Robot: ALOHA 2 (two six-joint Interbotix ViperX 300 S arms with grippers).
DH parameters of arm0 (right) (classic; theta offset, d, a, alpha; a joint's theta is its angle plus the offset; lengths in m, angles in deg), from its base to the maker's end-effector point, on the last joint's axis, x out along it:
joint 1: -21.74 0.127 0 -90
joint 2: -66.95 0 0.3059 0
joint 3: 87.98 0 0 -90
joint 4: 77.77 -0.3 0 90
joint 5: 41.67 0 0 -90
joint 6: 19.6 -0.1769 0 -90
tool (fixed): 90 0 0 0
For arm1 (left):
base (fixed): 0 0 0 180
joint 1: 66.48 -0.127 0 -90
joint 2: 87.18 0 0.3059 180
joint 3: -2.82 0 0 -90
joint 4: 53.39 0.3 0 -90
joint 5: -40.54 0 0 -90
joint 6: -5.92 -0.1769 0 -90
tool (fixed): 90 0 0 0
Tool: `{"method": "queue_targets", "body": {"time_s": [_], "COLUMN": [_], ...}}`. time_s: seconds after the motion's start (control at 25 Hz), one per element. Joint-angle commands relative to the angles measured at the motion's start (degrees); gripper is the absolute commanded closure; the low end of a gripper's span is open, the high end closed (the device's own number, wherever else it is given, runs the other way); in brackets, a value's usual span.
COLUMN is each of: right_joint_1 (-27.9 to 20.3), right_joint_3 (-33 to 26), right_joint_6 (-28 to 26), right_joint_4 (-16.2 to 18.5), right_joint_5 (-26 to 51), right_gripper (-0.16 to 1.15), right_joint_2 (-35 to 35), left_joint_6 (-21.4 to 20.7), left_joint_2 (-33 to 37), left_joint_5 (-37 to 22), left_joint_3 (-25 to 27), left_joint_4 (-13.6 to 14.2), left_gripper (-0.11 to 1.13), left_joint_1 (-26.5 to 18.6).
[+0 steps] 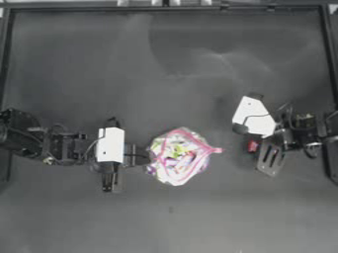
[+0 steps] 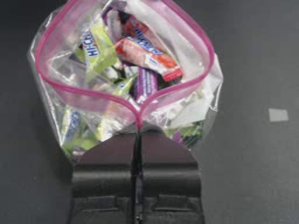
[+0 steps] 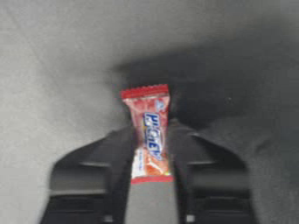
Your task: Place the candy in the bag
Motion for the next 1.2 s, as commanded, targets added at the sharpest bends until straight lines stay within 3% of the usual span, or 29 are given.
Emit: {"method": "queue_targets", "body": {"time_s": [0.04, 0.36, 0.56, 0.92, 1.2], "right_joint_1": [-0.1, -0.1, 0.0, 1.3, 4.1], "right_joint_3": [-0.4, -0.8, -3.1, -9.8, -17.1], "right_joint_6": [0.0, 0.2, 0.4, 0.4, 1.1], "right_joint_4": [0.0, -0.3, 0.5, 4.7, 8.1], "right_joint_5": [0.1, 1.1, 5.5, 13.3, 12.7], "right_gripper": [0.46, 0.46, 0.47, 0.47, 0.47], "right_joint_2": [-0.4, -1.1, -5.5, -14.2, -13.5], "left_joint_6": [-0.1, -0.1, -0.1, -0.1, 0.0], "left_joint_2": [0.6, 0.6, 0.6, 0.6, 0.6], "left_joint_5": [0.2, 0.2, 0.2, 0.2, 0.2], "left_joint_3": [-1.1, -1.0, -1.1, -1.1, -1.1], "left_joint_4": [0.2, 0.1, 0.2, 0.1, 0.0], "left_gripper": [0.93, 0.93, 0.93, 0.93, 0.93], "left_joint_1": [-0.1, -0.1, -0.1, -0.1, -0.1]}}
